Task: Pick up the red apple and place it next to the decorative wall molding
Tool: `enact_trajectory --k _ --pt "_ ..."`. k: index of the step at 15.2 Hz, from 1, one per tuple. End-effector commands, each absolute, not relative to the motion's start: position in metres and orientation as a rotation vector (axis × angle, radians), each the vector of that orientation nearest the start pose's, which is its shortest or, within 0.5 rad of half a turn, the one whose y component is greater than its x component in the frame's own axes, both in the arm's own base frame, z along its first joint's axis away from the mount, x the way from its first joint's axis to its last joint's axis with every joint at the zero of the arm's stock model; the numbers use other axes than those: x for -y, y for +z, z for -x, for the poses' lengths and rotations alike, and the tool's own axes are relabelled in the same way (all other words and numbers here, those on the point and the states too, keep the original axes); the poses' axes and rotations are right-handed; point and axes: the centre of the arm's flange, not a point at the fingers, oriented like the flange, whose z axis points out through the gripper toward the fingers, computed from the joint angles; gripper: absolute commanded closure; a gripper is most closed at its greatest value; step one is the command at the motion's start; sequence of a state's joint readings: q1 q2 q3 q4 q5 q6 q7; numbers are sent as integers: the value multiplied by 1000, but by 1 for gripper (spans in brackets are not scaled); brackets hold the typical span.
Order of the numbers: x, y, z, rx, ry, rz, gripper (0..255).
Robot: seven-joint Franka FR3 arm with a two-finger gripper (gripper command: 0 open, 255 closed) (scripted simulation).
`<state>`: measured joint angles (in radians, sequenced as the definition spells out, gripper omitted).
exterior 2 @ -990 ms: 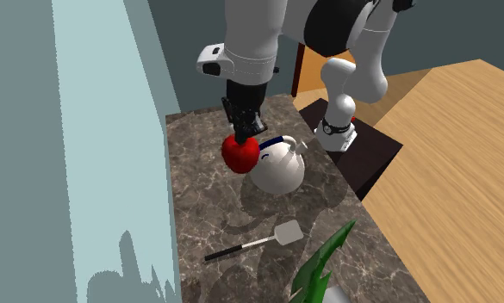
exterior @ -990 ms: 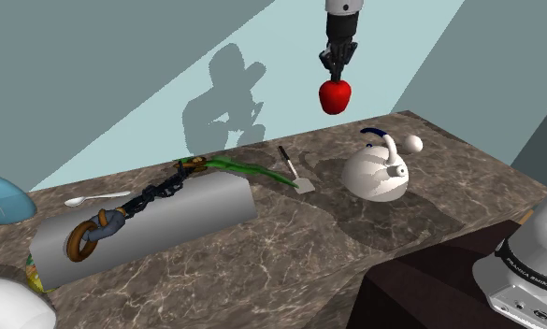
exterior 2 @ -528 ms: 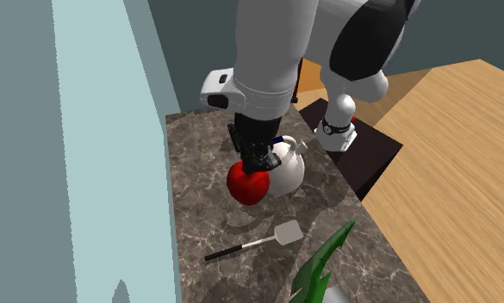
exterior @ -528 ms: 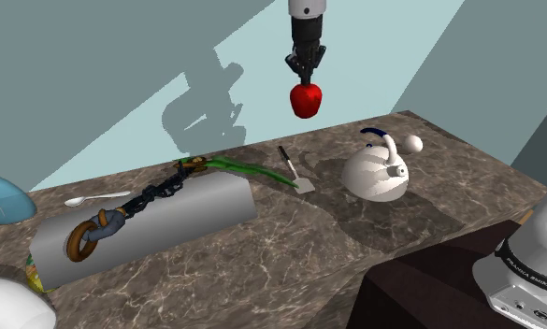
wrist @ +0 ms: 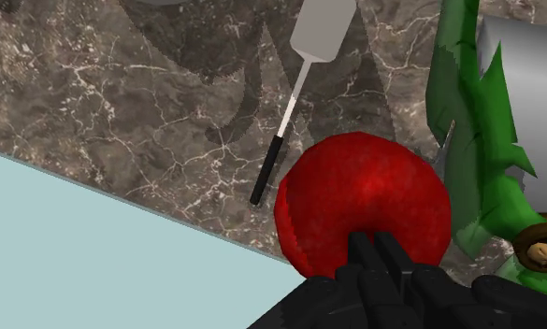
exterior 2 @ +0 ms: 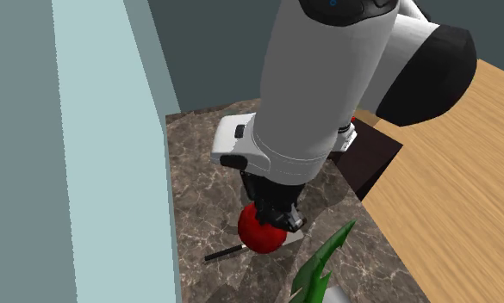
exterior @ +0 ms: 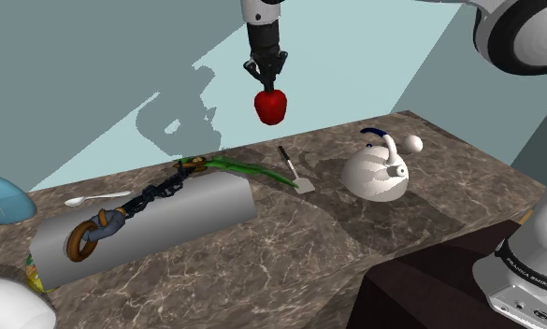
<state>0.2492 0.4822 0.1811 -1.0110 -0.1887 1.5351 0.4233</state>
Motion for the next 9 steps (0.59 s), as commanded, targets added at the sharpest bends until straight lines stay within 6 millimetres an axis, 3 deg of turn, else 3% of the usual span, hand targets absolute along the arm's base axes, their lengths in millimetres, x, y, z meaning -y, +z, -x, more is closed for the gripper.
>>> enact_trajectory --k 1,9 --pt "-264 587 -662 -45 -139 3215 255" --pt "-264 545 -662 -45 -139 3215 255"
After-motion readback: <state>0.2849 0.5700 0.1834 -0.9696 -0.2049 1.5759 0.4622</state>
